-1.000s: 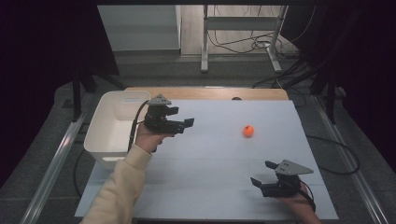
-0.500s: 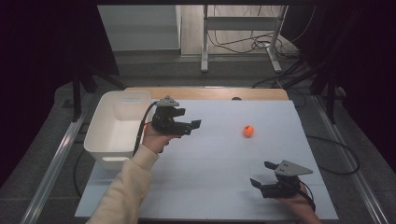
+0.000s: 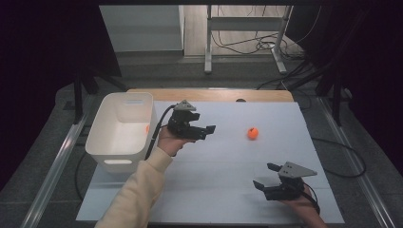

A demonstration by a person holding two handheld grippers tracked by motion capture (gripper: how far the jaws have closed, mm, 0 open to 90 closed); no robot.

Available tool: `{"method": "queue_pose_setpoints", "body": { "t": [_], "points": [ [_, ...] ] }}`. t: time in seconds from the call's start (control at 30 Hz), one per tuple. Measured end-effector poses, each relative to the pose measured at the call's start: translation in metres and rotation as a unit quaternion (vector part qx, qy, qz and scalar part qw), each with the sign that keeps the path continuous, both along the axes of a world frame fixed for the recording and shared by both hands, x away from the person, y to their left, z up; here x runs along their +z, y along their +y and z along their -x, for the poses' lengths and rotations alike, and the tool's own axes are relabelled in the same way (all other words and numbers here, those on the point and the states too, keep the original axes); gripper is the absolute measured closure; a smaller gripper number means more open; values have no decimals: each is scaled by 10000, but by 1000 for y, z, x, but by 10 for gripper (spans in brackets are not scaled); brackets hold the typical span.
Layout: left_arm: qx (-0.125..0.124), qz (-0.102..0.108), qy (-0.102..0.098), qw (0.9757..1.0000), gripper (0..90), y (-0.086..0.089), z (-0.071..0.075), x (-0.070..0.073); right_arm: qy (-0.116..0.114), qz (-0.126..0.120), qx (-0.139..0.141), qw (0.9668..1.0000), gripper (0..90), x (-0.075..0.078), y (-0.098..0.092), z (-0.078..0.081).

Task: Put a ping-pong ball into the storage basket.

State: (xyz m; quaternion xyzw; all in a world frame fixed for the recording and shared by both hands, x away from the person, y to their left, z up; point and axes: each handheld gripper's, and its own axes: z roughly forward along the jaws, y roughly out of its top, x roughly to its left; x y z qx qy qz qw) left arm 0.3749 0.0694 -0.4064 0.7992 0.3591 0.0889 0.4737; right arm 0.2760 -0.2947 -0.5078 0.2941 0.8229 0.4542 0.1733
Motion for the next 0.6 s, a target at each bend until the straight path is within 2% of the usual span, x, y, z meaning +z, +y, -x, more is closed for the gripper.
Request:
{"method": "queue_pose_setpoints", "body": {
  "t": [0.13, 0.33, 0.6],
  "points": [
    [-23, -98, -80, 9999, 190, -7, 0, -2, -12, -26, 46, 10000, 138, 1, 2, 0],
    [-80, -123, -15, 9999, 189, -15, -5, -5, 8, -39, 50, 10000, 139, 0, 3, -4],
    [-86, -229, -22, 9997, 188, -24, -7, -8, -5, -38, 108, 9999, 139, 0, 4, -5]
  ]
}}
